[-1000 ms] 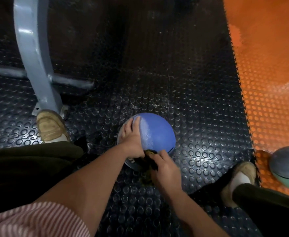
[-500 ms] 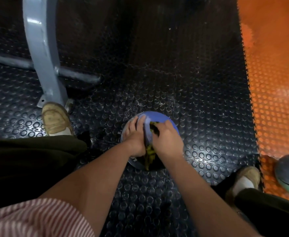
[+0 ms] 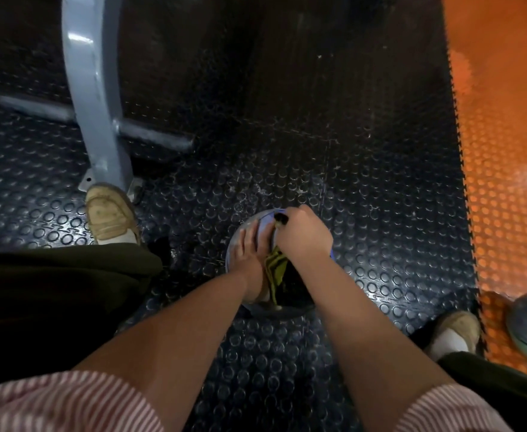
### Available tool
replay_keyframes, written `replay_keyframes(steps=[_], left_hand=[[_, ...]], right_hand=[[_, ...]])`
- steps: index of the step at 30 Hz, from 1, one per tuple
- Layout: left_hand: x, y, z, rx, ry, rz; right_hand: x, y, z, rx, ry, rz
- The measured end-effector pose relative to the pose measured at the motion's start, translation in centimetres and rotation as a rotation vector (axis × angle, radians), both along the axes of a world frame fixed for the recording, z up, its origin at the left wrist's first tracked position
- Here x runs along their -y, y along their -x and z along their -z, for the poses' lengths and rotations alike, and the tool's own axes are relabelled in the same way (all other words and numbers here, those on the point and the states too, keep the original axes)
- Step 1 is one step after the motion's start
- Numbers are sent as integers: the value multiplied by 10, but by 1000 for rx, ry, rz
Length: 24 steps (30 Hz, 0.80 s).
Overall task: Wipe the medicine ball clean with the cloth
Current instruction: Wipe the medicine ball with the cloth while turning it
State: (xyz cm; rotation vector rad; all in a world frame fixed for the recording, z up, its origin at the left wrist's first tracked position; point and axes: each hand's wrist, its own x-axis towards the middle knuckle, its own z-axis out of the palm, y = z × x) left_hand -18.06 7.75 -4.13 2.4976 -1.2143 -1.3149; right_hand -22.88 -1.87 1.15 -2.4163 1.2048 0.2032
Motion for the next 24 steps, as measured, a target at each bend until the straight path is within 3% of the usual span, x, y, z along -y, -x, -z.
replay_keyframes(steps=[4, 9, 14, 18, 24], left_hand=[[5, -9, -5, -55, 66, -119], [19, -9, -8, -23, 54, -122], [17, 5, -2, 68, -3, -60], [13, 11, 2, 11, 34, -101], [17, -4, -5, -18, 85, -127]], right_hand=[[-20, 27, 4, 72, -15, 2], [-47, 75, 14, 115, 50, -22], [-12, 41, 4, -21, 76, -44], [16, 0, 1, -86, 14, -40], [-16, 52, -2, -2, -30, -72]])
